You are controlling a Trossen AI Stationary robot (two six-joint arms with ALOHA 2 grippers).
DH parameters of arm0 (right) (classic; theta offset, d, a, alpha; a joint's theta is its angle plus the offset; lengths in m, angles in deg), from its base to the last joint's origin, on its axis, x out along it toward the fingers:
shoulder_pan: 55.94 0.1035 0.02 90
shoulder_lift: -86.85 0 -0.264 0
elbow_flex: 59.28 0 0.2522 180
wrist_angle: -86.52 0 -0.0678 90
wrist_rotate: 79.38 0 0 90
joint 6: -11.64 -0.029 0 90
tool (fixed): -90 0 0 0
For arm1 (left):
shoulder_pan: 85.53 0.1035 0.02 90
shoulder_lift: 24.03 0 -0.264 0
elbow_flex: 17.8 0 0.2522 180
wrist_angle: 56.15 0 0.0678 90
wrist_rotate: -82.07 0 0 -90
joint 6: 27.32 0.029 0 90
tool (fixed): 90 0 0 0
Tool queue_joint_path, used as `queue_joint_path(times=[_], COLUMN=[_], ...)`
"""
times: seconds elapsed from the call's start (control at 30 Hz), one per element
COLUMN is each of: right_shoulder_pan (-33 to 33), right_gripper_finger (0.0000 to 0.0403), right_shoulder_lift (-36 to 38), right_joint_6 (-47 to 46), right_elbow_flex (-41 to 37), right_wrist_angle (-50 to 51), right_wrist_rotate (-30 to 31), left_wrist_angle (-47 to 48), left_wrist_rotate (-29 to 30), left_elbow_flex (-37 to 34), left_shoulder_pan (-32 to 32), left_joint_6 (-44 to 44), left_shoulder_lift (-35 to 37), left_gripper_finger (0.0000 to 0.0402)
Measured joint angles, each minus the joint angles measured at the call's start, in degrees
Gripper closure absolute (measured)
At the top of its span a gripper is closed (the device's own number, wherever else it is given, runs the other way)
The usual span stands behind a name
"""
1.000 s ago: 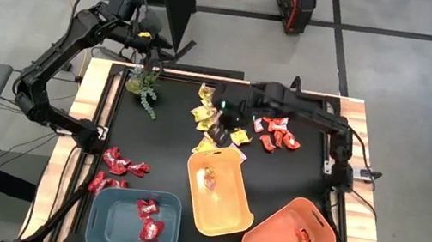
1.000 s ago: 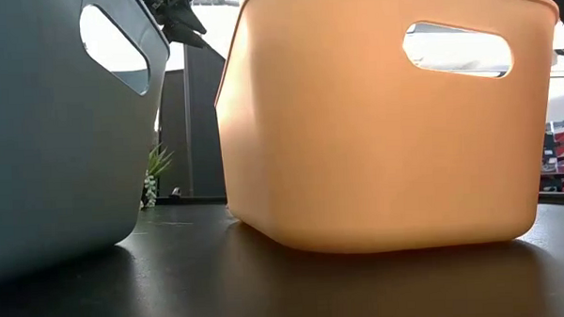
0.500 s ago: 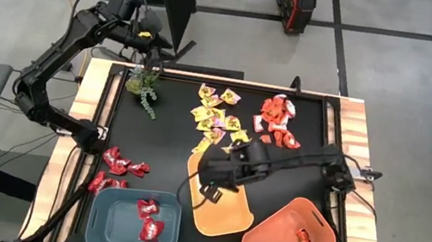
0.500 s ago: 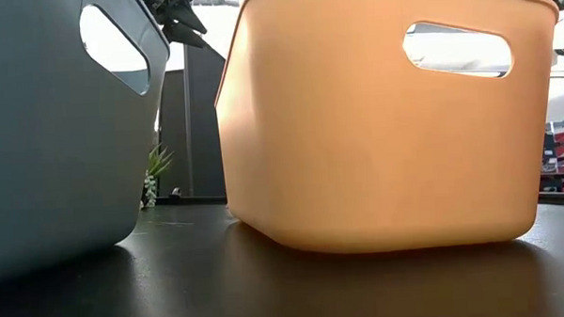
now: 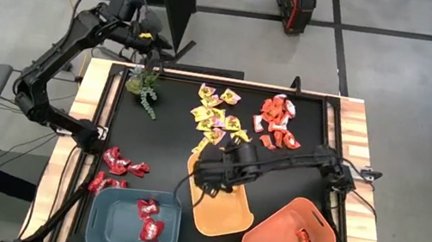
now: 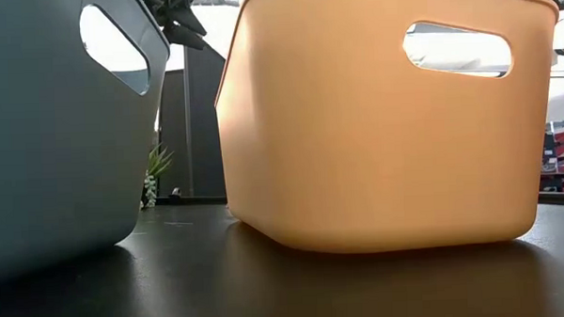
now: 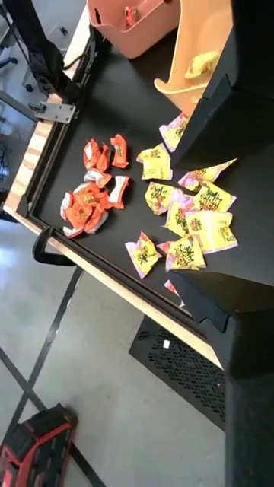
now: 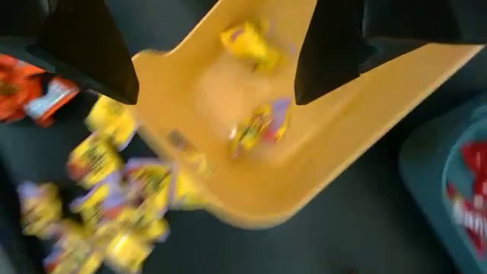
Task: Sort candy
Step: Put the yellow candy into the yellow bin
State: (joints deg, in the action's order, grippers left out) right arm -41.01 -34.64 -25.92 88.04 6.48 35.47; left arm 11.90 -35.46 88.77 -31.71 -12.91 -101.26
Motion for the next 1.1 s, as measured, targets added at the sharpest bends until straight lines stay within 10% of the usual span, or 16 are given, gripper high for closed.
queue_joint_path(times=[0.47,0.63,1.1], right_shoulder_pan=[-12.42,-11.78,-4.0], right_gripper_finger=[0.0055,0.0057,0.0058], right_shoulder_lift=[3.43,6.23,16.63], right_joint_6=[13.29,15.87,18.68], right_elbow_flex=[0.04,0.0,0.04], right_wrist_angle=[-1.74,-1.62,0.86], right_wrist_rotate=[3.88,3.9,16.72], left_wrist_angle=[-8.92,-10.92,-15.7], left_wrist_rotate=[3.42,9.88,4.41], left_elbow_flex=[-8.68,-8.68,-8.59], left_shoulder_pan=[-2.6,-4.68,-7.7], left_joint_6=[1.81,6.06,-1.25], left_shoulder_lift=[-14.21,-22.73,-34.09], left_gripper_finger=[0.0213,0.0199,0.0127])
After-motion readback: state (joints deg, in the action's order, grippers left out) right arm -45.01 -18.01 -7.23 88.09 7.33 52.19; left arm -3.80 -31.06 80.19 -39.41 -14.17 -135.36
